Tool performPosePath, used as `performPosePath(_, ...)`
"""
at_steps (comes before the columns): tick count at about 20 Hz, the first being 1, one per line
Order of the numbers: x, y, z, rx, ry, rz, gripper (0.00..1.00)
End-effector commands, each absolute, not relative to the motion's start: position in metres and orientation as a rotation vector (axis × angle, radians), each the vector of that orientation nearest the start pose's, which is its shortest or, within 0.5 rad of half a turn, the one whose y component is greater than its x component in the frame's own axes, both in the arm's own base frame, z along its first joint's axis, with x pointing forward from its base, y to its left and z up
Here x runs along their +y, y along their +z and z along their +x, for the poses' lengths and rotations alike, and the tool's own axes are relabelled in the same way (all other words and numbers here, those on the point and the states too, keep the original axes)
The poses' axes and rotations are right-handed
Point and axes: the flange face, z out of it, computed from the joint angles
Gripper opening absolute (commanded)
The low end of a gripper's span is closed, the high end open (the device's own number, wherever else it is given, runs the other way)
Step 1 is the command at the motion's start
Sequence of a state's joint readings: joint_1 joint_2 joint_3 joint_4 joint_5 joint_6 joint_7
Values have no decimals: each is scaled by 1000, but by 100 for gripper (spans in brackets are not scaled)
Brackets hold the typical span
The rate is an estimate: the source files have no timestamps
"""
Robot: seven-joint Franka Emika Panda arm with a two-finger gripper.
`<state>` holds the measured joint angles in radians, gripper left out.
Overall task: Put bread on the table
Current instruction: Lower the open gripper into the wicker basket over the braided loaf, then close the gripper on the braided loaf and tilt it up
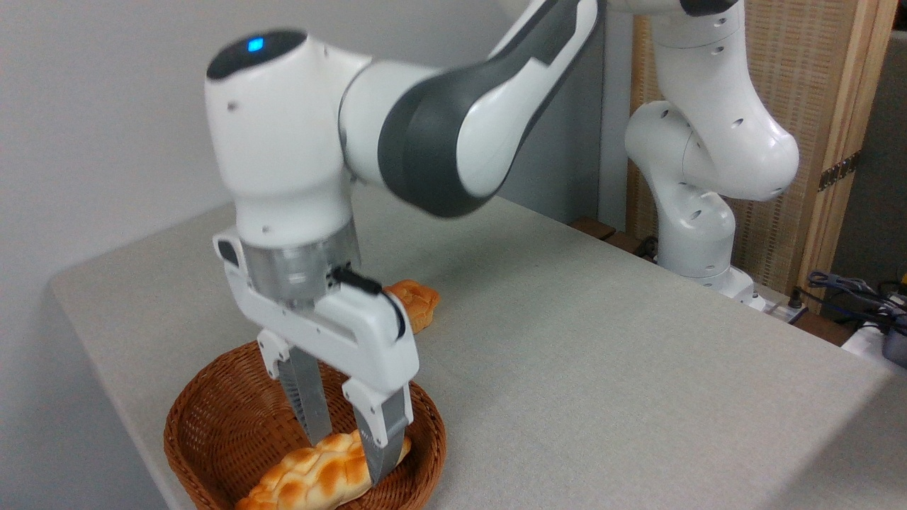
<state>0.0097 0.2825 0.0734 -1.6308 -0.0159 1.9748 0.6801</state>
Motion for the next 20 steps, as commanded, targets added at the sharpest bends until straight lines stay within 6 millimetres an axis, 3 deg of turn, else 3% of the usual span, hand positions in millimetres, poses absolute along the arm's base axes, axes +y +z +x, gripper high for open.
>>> performPosePath(1, 30, 444, 655, 912, -99, -3003, 100)
performPosePath(5, 32, 438, 656, 912, -93, -3015, 100)
performPosePath(12, 13, 423, 662, 964, -103, -3025, 100)
performPosePath(13, 12, 423, 662, 978, -105, -3020, 89)
performPosePath(15, 10, 423, 661, 1034, -91, -2992, 48)
performPosePath(20, 12, 422, 660, 1116, -83, -2968, 28)
